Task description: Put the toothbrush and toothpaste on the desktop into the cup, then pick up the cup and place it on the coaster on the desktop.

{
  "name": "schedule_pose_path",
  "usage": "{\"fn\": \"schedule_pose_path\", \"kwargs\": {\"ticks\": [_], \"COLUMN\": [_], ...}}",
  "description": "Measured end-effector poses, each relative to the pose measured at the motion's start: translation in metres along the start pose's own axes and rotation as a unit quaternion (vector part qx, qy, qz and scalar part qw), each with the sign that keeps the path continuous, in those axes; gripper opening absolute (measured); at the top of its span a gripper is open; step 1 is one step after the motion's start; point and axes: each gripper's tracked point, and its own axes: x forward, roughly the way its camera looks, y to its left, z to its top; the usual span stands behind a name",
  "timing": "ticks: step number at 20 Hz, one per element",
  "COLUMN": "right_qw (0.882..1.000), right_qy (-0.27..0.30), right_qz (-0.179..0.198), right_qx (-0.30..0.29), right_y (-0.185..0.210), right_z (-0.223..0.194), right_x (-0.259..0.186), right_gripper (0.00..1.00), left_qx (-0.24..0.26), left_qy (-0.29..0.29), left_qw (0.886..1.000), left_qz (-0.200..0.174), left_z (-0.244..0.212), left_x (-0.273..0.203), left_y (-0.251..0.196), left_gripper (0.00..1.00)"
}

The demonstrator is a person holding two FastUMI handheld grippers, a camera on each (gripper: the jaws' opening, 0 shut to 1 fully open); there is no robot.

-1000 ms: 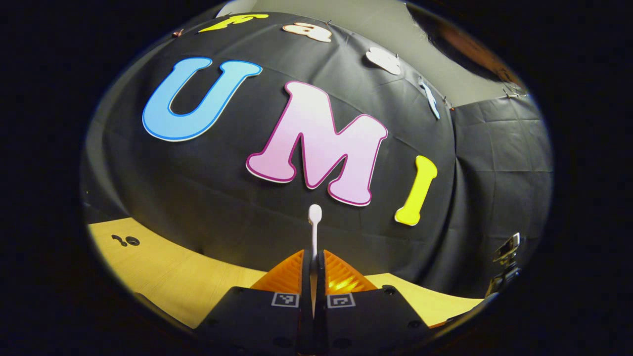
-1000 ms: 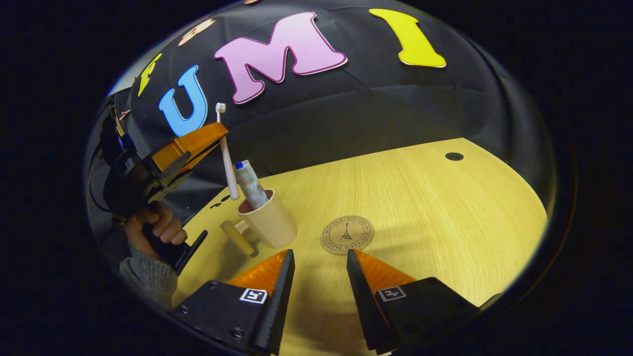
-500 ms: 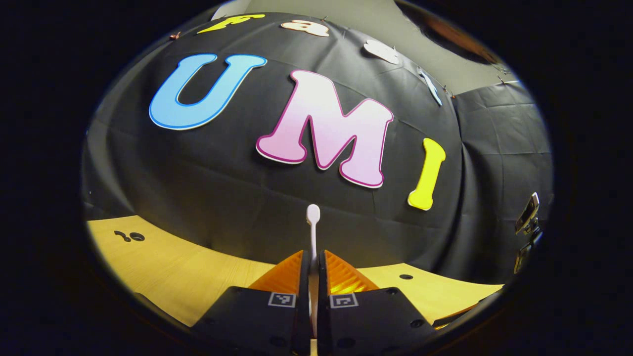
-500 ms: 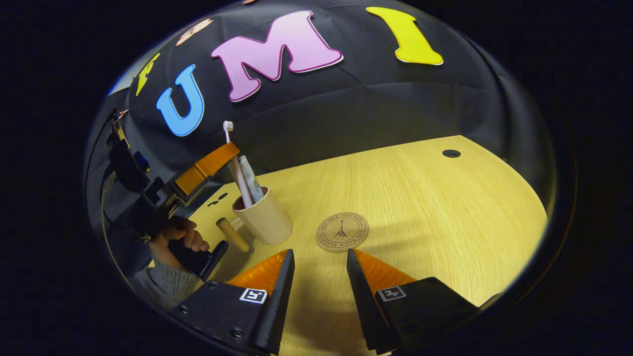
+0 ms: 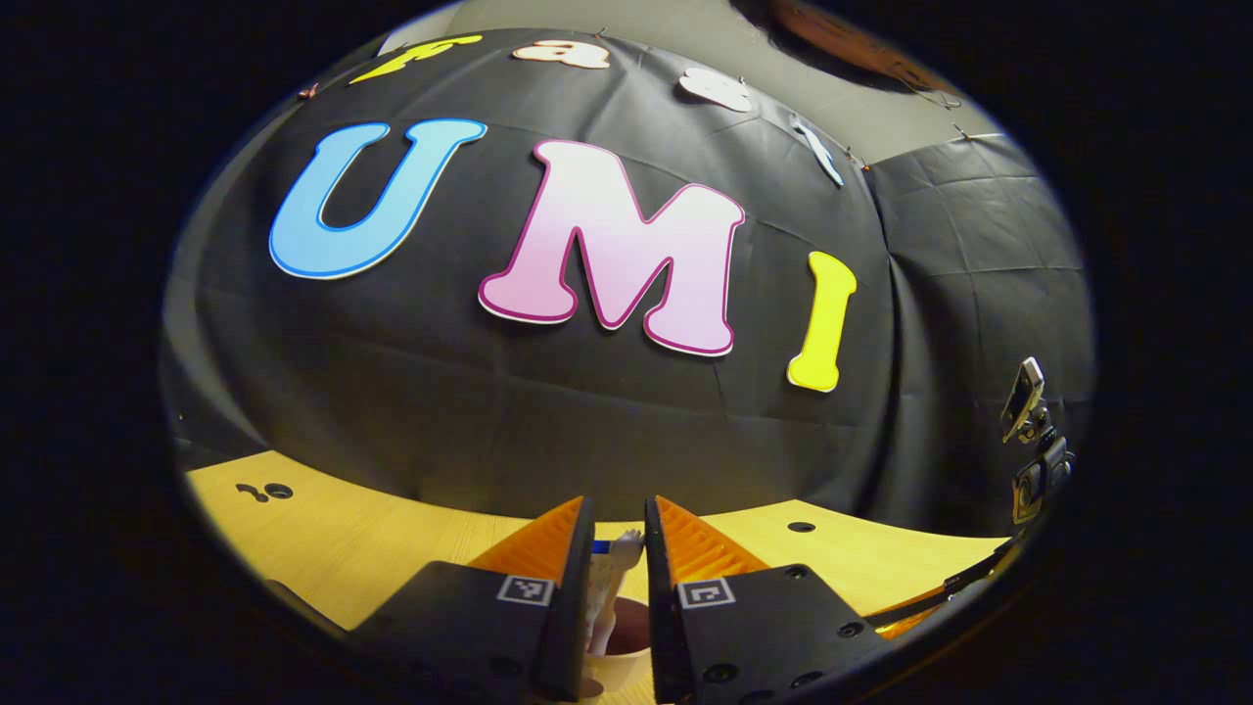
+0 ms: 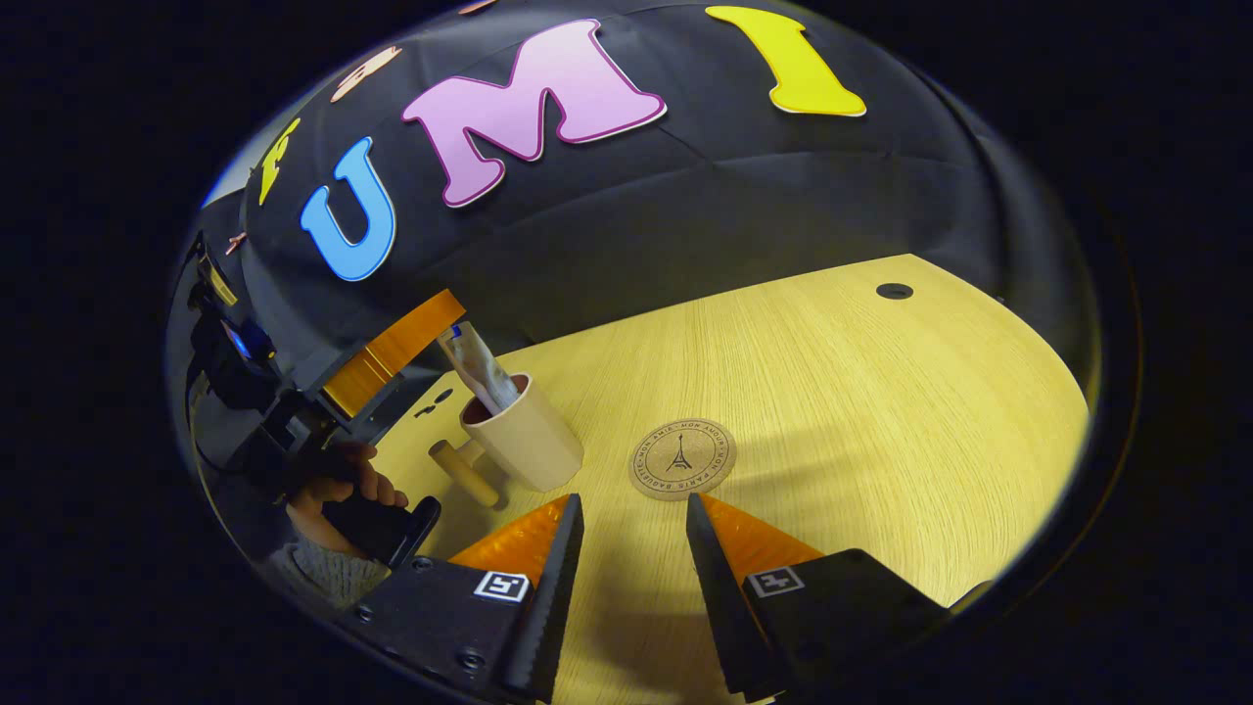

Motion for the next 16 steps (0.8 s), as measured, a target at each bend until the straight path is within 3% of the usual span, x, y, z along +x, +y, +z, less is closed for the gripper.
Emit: {"fn": "schedule_pose_path", "kwargs": {"ticks": [8,12,13,14,16], "right_qw": [1.0,1.0,1.0,0.999,0.998], "right_qy": [0.008,0.013,0.017,0.022,0.034], "right_qz": [0.009,0.011,0.012,0.017,0.022], "right_qx": [0.008,0.014,0.019,0.025,0.041], "right_y": [0.009,0.009,0.009,0.011,0.014], "right_z": [-0.003,-0.004,-0.005,-0.005,-0.005], "right_x": [0.002,0.002,0.001,-0.002,-0.011], "right_gripper": [0.65,0.65,0.65,0.65,0.65], "left_qx": [0.001,-0.005,-0.012,-0.018,-0.014], "left_qy": [0.023,0.089,0.11,0.134,0.182], "left_qw": [1.0,0.996,0.994,0.991,0.983], "left_qz": [-0.001,0.004,0.007,0.011,0.027], "left_z": [0.024,0.006,-0.001,-0.006,-0.019], "left_x": [-0.023,-0.049,-0.058,-0.067,-0.084], "left_y": [0.004,0.014,0.016,0.017,0.021], "left_gripper": [0.45,0.47,0.4,0.47,0.47]}}
